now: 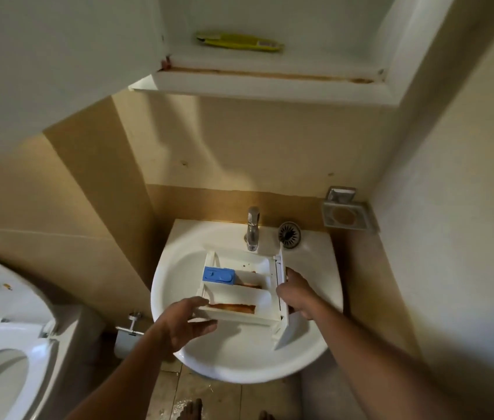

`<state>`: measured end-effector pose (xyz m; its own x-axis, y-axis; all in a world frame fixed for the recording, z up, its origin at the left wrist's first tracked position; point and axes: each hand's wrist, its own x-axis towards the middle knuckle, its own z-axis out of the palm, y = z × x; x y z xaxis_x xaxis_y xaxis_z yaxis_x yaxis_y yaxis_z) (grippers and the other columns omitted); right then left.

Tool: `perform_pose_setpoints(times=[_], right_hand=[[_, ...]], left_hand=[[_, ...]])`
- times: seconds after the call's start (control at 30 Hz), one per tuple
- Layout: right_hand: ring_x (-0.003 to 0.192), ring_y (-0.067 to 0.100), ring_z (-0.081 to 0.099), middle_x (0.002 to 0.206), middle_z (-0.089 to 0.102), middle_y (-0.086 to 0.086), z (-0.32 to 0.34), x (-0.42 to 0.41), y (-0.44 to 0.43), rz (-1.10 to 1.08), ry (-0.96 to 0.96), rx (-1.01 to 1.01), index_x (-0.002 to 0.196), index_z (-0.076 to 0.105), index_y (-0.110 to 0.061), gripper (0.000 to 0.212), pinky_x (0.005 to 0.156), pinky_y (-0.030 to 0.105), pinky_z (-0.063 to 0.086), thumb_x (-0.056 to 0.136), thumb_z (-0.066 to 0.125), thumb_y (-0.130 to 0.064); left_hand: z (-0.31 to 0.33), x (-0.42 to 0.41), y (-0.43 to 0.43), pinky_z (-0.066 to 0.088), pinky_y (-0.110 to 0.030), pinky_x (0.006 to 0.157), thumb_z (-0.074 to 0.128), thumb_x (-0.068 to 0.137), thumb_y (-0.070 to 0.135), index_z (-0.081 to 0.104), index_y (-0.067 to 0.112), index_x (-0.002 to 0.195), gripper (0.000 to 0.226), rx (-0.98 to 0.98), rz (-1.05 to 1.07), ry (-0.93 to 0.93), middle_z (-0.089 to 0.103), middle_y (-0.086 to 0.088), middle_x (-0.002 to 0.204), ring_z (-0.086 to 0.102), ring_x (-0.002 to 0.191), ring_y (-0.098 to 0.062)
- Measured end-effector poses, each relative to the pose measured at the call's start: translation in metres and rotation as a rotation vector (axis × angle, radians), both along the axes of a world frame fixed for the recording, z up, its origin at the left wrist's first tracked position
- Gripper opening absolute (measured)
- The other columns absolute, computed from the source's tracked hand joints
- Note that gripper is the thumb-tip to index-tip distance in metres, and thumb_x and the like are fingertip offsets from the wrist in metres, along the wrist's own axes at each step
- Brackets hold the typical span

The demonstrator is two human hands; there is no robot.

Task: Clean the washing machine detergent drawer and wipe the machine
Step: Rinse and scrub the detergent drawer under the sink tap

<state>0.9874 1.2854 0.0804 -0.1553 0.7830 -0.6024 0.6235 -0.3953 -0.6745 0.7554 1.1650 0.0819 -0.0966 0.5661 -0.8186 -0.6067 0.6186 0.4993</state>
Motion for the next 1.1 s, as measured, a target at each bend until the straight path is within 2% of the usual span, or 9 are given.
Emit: perform_pose_setpoints(times=[0.13, 0.2, 0.27, 0.4, 0.5, 0.6, 0.7, 0.83, 1.1], right_hand=[[0.106, 0.022, 0.060, 0.125, 0.062, 0.006, -0.004, -0.004, -0.005, 0.002, -0.037, 0.010, 0.132, 0.051, -0.017, 0.042, 0.091, 0.034, 0.052, 0.091, 0.056, -0.014], [0.121, 0.026, 0.055, 0.138, 0.054, 0.010, -0.002, -0.013, -0.003, 0.025, -0.156, 0.057, 0.140, 0.043, -0.013, 0.056, 0.096, 0.035, 0.048, 0.090, 0.062, -0.030], [0.130, 0.029, 0.048, 0.144, 0.048, 0.011, 0.006, -0.028, 0.004, -0.005, -0.298, 0.274, 0.145, 0.039, -0.013, 0.068, 0.099, 0.036, 0.044, 0.088, 0.064, -0.039], [0.104, 0.026, 0.062, 0.113, 0.066, 0.008, 0.042, -0.069, 0.044, -0.038, -0.297, 0.652, 0.118, 0.060, -0.012, 0.042, 0.077, 0.035, 0.051, 0.090, 0.061, -0.043], [0.102, 0.029, 0.066, 0.109, 0.070, 0.010, 0.059, -0.095, 0.080, 0.146, -0.323, 0.515, 0.121, 0.062, -0.009, 0.047, 0.071, 0.029, 0.042, 0.095, 0.055, -0.047], [0.116, 0.029, 0.059, 0.130, 0.062, 0.013, 0.063, -0.109, 0.100, 0.379, -0.472, 0.525, 0.137, 0.055, -0.012, 0.042, 0.084, 0.031, 0.046, 0.103, 0.047, -0.034], [0.111, 0.025, 0.060, 0.129, 0.060, 0.009, 0.069, -0.107, 0.112, 0.462, -0.594, 0.507, 0.130, 0.059, -0.012, 0.031, 0.085, 0.031, 0.047, 0.101, 0.052, -0.019], [0.099, 0.026, 0.061, 0.116, 0.063, 0.013, 0.070, -0.095, 0.125, 0.433, -0.573, 0.452, 0.110, 0.062, -0.011, 0.021, 0.080, 0.034, 0.043, 0.102, 0.050, -0.027], [0.115, 0.031, 0.059, 0.124, 0.060, 0.013, 0.070, -0.093, 0.123, 0.385, -0.572, 0.445, 0.121, 0.060, -0.006, 0.027, 0.095, 0.041, 0.045, 0.103, 0.046, -0.021]], left_hand=[[-0.008, -0.004, 0.007, 0.060, -0.050, 0.071, 0.056, 0.095, -0.008, 0.057, -0.004, 0.110, 0.016, -0.003, -0.030, -0.042, 0.055, -0.026, 0.119, 0.059, 0.121, -0.045], [-0.015, -0.012, 0.010, 0.060, -0.051, 0.072, 0.057, 0.093, -0.008, 0.057, -0.003, 0.109, 0.017, 0.012, -0.039, -0.053, 0.053, -0.027, 0.121, 0.058, 0.121, -0.046], [-0.022, -0.020, 0.012, 0.060, -0.052, 0.072, 0.059, 0.092, -0.008, 0.056, -0.003, 0.113, 0.022, 0.020, -0.038, -0.060, 0.054, -0.028, 0.119, 0.061, 0.117, -0.046], [-0.026, -0.031, 0.014, 0.059, -0.054, 0.075, 0.066, 0.082, -0.008, 0.057, 0.000, 0.116, 0.037, 0.037, -0.077, -0.085, 0.057, -0.029, 0.124, 0.066, 0.110, -0.046], [-0.029, -0.037, 0.015, 0.059, -0.053, 0.076, 0.064, 0.085, -0.007, 0.056, 0.001, 0.118, 0.035, 0.051, -0.057, -0.098, 0.057, -0.030, 0.126, 0.066, 0.111, -0.046], [-0.034, -0.042, 0.016, 0.061, -0.051, 0.077, 0.064, 0.085, -0.007, 0.054, -0.003, 0.126, 0.043, 0.060, -0.032, -0.096, 0.056, -0.030, 0.130, 0.068, 0.109, -0.044], [-0.037, -0.046, 0.016, 0.063, -0.048, 0.078, 0.065, 0.084, -0.006, 0.055, -0.006, 0.130, 0.048, 0.080, -0.024, -0.082, 0.056, -0.029, 0.131, 0.072, 0.102, -0.041], [-0.043, -0.046, 0.017, 0.063, -0.047, 0.081, 0.063, 0.085, -0.005, 0.057, -0.008, 0.129, 0.045, 0.101, -0.013, -0.079, 0.057, -0.029, 0.131, 0.070, 0.106, -0.041], [-0.046, -0.027, 0.032, 0.058, -0.049, 0.093, 0.065, 0.085, 0.001, 0.073, -0.005, 0.113, 0.029, 0.160, -0.062, -0.092, 0.066, -0.030, 0.125, 0.067, 0.114, -0.041]])
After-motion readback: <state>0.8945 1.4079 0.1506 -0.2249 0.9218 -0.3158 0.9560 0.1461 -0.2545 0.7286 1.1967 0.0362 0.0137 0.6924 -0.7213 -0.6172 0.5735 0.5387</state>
